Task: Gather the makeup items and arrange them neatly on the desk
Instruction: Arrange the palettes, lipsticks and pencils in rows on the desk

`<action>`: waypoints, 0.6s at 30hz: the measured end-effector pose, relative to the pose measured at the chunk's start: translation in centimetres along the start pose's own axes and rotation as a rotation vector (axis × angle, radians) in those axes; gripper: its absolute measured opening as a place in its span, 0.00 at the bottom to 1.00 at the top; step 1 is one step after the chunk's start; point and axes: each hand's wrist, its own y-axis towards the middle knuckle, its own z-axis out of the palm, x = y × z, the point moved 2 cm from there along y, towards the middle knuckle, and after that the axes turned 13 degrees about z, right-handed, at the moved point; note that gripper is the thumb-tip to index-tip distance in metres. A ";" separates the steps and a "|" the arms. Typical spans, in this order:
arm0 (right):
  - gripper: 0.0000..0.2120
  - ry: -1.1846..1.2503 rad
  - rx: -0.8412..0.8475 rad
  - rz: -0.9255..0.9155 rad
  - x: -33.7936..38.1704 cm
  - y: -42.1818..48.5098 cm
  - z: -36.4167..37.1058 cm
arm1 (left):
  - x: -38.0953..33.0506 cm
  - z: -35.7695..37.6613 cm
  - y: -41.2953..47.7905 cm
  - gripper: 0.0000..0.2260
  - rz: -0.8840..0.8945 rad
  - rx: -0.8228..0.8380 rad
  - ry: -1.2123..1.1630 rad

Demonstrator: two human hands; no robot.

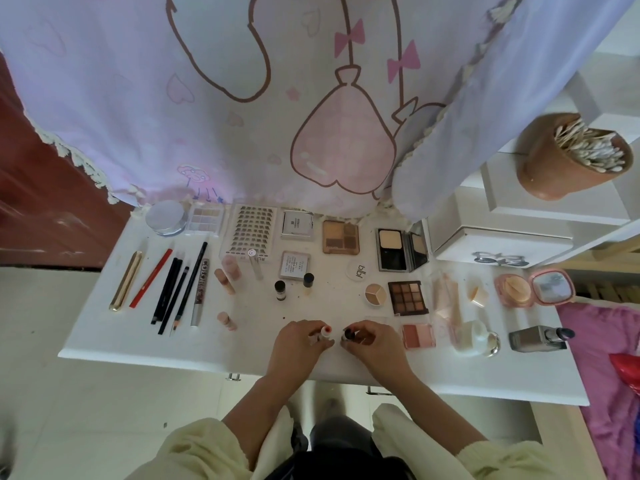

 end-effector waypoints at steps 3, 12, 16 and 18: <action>0.06 -0.040 -0.008 0.021 -0.6 -0.1 0.7 | 0.3 0.3 -0.2 0.09 -0.001 -0.013 0.047; 0.09 -0.157 -0.036 0.062 -1.9 0.0 1.4 | 1.1 0.6 -0.7 0.09 -0.006 -0.037 0.089; 0.10 -0.162 -0.029 0.059 -2.0 0.2 1.4 | 1.3 0.7 -0.8 0.09 -0.018 -0.032 0.074; 0.11 -0.152 -0.028 0.057 -2.0 0.2 1.4 | 1.4 0.8 -0.8 0.09 -0.007 -0.039 0.062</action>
